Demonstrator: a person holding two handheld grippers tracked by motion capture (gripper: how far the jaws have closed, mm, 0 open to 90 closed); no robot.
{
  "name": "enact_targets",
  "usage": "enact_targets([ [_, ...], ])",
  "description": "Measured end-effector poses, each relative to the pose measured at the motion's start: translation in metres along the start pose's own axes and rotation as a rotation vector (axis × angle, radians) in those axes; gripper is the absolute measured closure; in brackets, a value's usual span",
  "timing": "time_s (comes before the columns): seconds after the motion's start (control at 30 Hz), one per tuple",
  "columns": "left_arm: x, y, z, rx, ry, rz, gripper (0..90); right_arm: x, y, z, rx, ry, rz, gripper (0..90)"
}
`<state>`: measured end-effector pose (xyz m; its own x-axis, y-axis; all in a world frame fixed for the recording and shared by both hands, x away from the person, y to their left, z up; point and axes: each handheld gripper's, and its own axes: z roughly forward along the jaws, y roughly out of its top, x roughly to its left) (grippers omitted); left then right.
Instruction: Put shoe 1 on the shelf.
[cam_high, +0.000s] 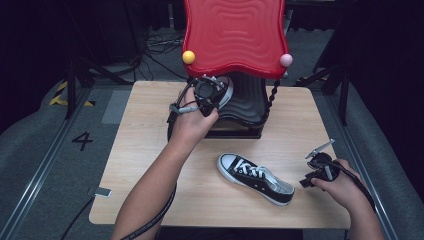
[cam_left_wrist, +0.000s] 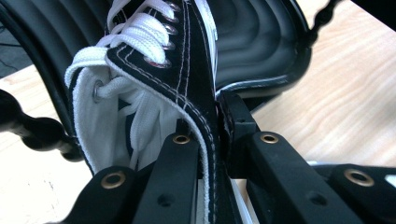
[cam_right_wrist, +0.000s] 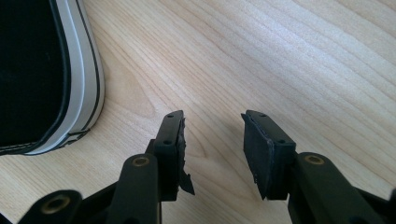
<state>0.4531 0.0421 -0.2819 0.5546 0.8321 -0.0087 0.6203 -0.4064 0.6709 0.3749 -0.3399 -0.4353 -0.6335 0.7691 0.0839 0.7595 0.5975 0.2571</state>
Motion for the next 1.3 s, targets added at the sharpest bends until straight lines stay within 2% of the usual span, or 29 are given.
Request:
enact_targets([
  [0.13, 0.000, 0.002, 0.004, -0.001, -0.007, -0.016, 84.2, 0.000, 0.001, 0.001, 0.002, 0.005, 0.000, 58.7],
  [0.23, -0.003, 0.003, 0.005, 0.007, 0.000, -0.012, 84.1, 0.000, 0.002, 0.002, 0.001, 0.005, -0.006, 58.5],
  [0.53, -0.015, 0.007, 0.022, 0.037, -0.028, 0.008, 83.5, 0.003, 0.005, 0.003, 0.005, 0.009, -0.019, 58.2],
  [0.7, -0.022, 0.012, 0.030, 0.021, -0.009, 0.009, 83.3, 0.002, 0.004, 0.003, 0.003, 0.009, -0.017, 58.2],
  [0.87, -0.024, 0.014, 0.041, 0.029, -0.006, 0.017, 82.9, 0.002, 0.002, 0.003, 0.005, 0.012, -0.010, 58.0],
  [1.0, -0.023, 0.019, 0.050, 0.019, -0.003, 0.001, 82.7, 0.001, 0.001, 0.004, 0.004, 0.016, -0.019, 57.8],
  [1.07, -0.021, 0.022, 0.053, -0.001, 0.048, 0.010, 82.8, 0.001, 0.001, 0.004, 0.008, 0.018, -0.013, 57.7],
  [1.1, -0.021, 0.022, 0.053, -0.001, 0.048, 0.010, 82.9, 0.001, 0.001, 0.004, 0.008, 0.018, -0.013, 57.7],
  [1.13, -0.018, 0.023, 0.055, -0.007, 0.065, 0.007, 82.9, 0.001, 0.000, 0.005, 0.009, 0.019, -0.013, 57.7],
  [1.17, -0.014, 0.024, 0.058, -0.009, 0.067, -0.007, 83.2, 0.001, 0.000, 0.005, 0.008, 0.020, -0.012, 57.6],
  [1.2, -0.010, 0.024, 0.060, -0.005, 0.052, -0.020, 83.2, 0.000, -0.001, 0.005, 0.006, 0.020, -0.013, 57.5],
  [1.23, -0.007, 0.025, 0.063, 0.000, 0.039, -0.023, 83.2, 0.000, -0.001, 0.005, 0.009, 0.022, -0.011, 57.5],
  [1.3, -0.007, 0.025, 0.065, -0.011, 0.047, -0.017, 83.0, -0.002, -0.002, 0.006, 0.010, 0.019, -0.008, 57.4],
])
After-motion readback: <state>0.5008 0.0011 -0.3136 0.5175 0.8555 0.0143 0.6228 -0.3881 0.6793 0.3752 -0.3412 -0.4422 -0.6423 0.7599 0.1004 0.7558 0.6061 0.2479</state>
